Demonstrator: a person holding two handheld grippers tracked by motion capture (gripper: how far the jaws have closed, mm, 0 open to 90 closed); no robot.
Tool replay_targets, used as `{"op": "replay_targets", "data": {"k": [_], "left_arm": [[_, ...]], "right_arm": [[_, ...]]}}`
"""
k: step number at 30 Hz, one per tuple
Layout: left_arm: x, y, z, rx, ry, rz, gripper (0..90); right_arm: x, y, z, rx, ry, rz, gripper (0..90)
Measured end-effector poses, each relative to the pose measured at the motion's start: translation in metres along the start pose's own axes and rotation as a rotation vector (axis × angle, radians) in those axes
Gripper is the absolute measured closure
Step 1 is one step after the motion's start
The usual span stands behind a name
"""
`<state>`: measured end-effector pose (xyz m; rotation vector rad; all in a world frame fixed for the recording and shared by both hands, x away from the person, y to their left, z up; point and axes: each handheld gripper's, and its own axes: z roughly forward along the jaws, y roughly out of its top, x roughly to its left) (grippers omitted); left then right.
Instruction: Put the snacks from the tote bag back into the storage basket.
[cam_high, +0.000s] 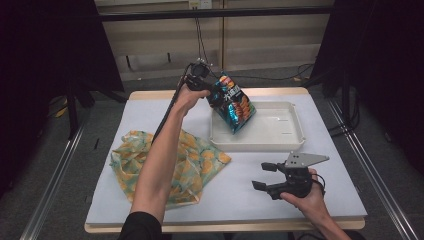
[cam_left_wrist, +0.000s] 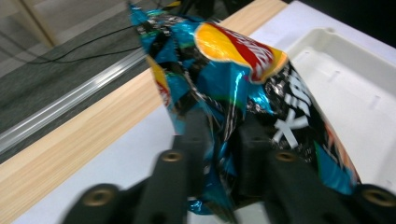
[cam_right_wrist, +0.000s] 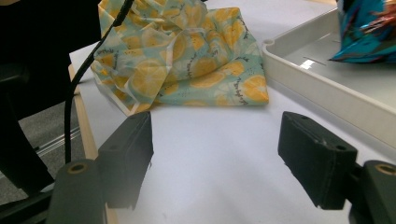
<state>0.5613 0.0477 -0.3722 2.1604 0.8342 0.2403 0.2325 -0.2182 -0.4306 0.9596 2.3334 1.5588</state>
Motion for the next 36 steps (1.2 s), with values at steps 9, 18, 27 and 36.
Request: {"op": "replay_targets", "data": {"k": [9,18,27,36], "left_arm": [[0.002,-0.007,-0.011,-0.045,-0.013,-0.049,40.5],[-0.007,-0.017,-0.046,-0.125,-0.089,-0.034,46.3],[-0.038,-0.03,-0.039,-0.066,-0.199,0.052,90.0],[-0.06,-0.044,0.003,0.066,-0.241,0.095,90.0]], "right_arm": [[-0.001,0.0,0.001,0.004,0.002,0.0,25.6],[-0.001,0.0,0.001,0.0,-0.005,0.001,25.5],[0.0,0.001,0.004,0.005,-0.008,0.007,25.5],[0.0,-0.002,0.003,0.01,-0.001,0.002,25.5]]}}
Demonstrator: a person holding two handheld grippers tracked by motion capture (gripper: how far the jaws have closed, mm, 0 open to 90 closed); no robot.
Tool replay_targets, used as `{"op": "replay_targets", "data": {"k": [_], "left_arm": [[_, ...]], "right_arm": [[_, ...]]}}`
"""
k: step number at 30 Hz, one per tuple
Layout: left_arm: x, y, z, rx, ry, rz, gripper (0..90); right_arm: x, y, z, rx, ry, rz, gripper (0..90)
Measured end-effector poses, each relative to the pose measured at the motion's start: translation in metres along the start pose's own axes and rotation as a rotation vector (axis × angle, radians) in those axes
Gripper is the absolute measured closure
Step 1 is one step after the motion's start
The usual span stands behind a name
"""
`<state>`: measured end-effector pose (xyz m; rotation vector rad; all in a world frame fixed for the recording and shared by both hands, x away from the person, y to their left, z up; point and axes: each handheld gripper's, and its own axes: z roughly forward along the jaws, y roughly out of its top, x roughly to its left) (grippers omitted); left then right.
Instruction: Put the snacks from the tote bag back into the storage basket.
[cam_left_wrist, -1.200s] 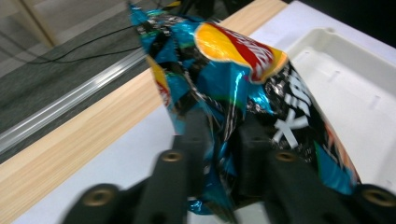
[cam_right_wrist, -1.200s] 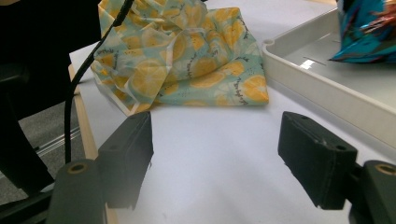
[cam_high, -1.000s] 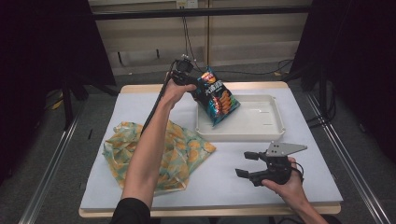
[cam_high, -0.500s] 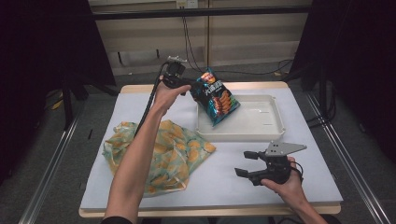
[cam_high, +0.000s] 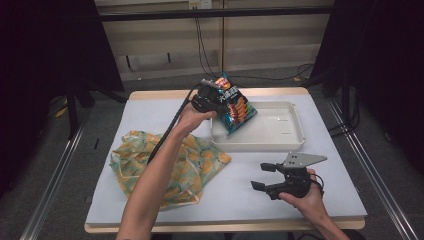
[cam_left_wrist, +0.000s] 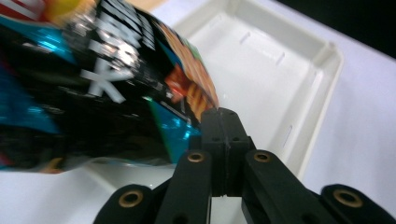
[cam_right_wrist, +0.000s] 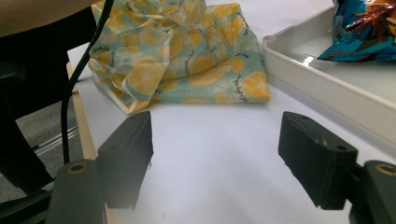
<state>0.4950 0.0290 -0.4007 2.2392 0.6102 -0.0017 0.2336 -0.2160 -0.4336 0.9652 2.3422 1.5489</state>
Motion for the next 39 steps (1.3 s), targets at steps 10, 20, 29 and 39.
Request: {"op": "replay_targets", "data": {"k": [10,20,29,39], "left_arm": [[-0.011,-0.006,0.042,0.088,-0.05,0.012,90.0],[-0.01,-0.011,0.05,0.174,-0.033,0.02,90.0],[-0.004,-0.017,0.047,0.178,-0.044,0.004,90.0],[0.006,-0.028,0.042,0.188,-0.029,-0.039,89.6]], "right_arm": [[0.0,-0.002,-0.002,-0.001,0.001,-0.002,25.5],[-0.001,-0.002,-0.001,0.001,0.01,-0.003,25.5],[0.0,-0.002,0.001,0.004,0.013,-0.002,25.4],[0.0,-0.003,-0.001,0.003,0.01,-0.004,25.3]]}}
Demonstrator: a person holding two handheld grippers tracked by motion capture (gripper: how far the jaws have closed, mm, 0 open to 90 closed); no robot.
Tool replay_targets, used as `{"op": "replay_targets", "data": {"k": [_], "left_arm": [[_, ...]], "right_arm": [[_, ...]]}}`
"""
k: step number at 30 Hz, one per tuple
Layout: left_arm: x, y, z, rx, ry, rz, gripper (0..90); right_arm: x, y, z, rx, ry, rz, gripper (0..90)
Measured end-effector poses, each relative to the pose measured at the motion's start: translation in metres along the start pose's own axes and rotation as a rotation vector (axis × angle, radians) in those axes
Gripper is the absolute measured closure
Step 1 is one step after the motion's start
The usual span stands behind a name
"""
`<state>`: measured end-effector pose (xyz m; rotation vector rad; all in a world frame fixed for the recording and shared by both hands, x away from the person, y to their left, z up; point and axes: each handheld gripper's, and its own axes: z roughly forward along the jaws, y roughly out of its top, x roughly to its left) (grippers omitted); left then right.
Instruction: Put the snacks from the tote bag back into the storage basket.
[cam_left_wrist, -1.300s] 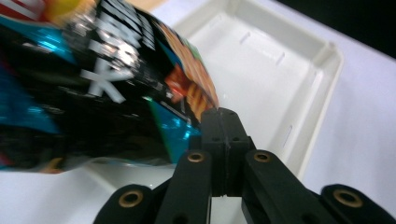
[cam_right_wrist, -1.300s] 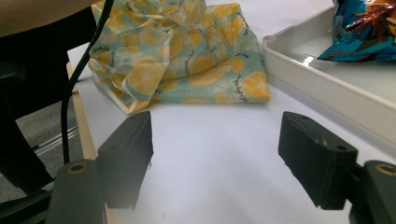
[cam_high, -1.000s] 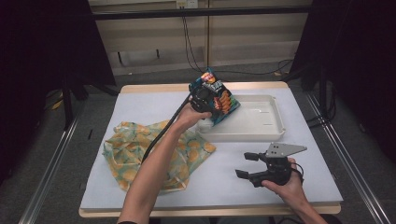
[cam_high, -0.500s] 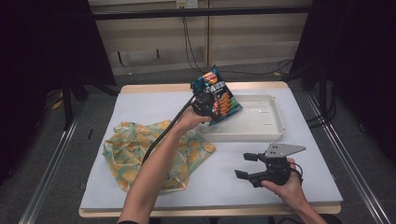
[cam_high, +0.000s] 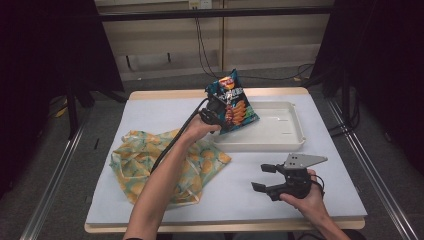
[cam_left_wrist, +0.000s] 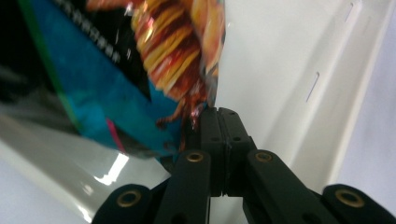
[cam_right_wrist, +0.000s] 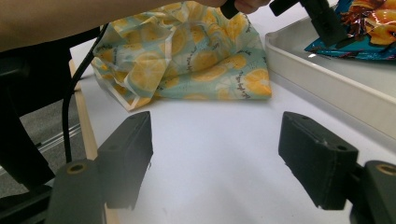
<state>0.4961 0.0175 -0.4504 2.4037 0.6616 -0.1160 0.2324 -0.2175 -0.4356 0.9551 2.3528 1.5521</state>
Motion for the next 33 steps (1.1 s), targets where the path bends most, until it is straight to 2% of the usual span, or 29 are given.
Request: {"op": "replay_targets", "data": {"k": [1,5,9,11,14,15,16,18,22,24,26,28,30,32,33], "left_arm": [[0.0,0.0,0.0,0.003,0.003,0.006,88.9],[0.004,-0.003,-0.002,-0.004,0.021,-0.034,88.7],[0.008,-0.004,-0.003,0.005,0.022,-0.042,85.4],[0.009,-0.004,-0.001,-0.016,0.026,-0.045,85.5],[0.013,-0.004,-0.003,-0.017,0.033,-0.057,85.3],[0.014,-0.004,-0.003,-0.031,0.038,-0.065,84.3],[0.016,-0.005,-0.004,-0.022,0.046,-0.066,83.6],[0.019,-0.005,-0.005,-0.03,0.034,-0.067,82.1],[0.017,-0.004,-0.004,-0.031,0.056,-0.065,81.0],[0.017,-0.005,-0.003,-0.051,0.055,-0.082,80.1],[0.017,-0.005,-0.004,-0.045,0.04,-0.081,75.8],[0.015,-0.005,-0.006,-0.045,0.045,-0.07,73.9],[0.014,-0.006,-0.009,-0.067,0.042,-0.058,70.9],[0.011,-0.007,-0.013,-0.068,0.044,-0.047,68.0],[0.01,-0.008,-0.013,-0.083,0.047,-0.064,65.1]], "right_arm": [[0.001,0.0,0.0,0.0,0.0,0.0,25.3],[0.001,0.0,0.0,0.002,-0.001,-0.001,25.3],[0.002,0.0,0.001,0.004,0.0,-0.001,25.2],[0.002,0.0,0.0,0.004,-0.002,0.002,25.2],[0.001,0.0,0.0,0.003,-0.004,0.001,25.2],[0.001,0.0,-0.001,0.002,-0.004,0.001,25.2],[0.001,0.0,-0.001,0.002,-0.005,-0.001,25.2],[0.001,0.0,-0.001,0.001,-0.005,0.001,25.2],[0.001,0.0,-0.002,0.0,-0.007,-0.001,25.1],[0.001,0.0,-0.001,0.002,-0.01,-0.004,25.1],[0.001,0.0,-0.001,0.002,-0.011,-0.003,25.1],[0.002,0.0,-0.002,0.001,-0.012,-0.003,25.1],[0.001,0.0,-0.002,0.0,-0.017,-0.003,25.1],[0.001,0.0,-0.002,-0.004,-0.02,0.001,25.0],[0.001,0.001,-0.002,-0.005,-0.023,0.001,25.0]]}}
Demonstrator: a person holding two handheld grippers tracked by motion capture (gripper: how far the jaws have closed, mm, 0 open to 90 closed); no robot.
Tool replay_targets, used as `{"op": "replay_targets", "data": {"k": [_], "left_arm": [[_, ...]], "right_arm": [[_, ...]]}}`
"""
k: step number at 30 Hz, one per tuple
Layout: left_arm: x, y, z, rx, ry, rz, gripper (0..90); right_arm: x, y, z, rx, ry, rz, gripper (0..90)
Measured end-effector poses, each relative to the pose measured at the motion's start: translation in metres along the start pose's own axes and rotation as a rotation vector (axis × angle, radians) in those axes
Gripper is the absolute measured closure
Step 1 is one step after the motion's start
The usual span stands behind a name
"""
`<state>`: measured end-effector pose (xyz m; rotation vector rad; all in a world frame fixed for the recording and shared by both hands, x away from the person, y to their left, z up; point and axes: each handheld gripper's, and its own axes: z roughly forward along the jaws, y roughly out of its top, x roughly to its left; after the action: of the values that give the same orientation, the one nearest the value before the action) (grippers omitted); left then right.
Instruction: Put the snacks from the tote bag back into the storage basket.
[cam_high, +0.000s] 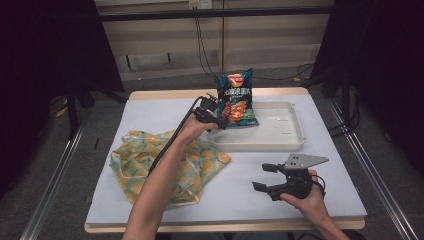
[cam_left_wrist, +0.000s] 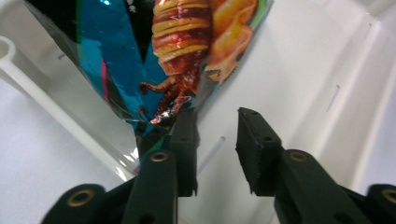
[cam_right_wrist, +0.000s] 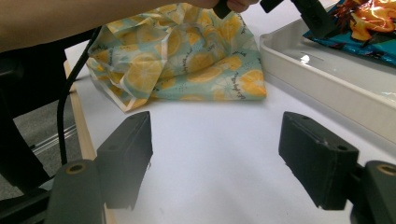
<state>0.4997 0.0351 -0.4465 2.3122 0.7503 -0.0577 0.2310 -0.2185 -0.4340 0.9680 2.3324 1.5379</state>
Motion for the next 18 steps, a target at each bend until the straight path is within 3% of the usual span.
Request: {"op": "replay_targets", "data": {"k": [7,13,15,18], "left_arm": [[-0.004,-0.003,-0.021,-0.072,0.023,-0.006,42.3],[-0.01,-0.013,-0.042,-0.125,0.036,0.0,32.7],[-0.01,-0.019,-0.048,-0.16,0.042,-0.02,27.3],[-0.016,-0.021,-0.053,-0.165,0.066,-0.019,21.2]], "right_arm": [[-0.001,0.001,-0.001,-0.008,-0.011,0.004,24.5],[-0.003,0.0,-0.004,-0.016,-0.021,0.01,24.4],[-0.004,0.0,-0.005,-0.022,-0.022,0.014,24.4],[-0.005,0.0,-0.006,-0.024,-0.033,0.018,24.4]]}}
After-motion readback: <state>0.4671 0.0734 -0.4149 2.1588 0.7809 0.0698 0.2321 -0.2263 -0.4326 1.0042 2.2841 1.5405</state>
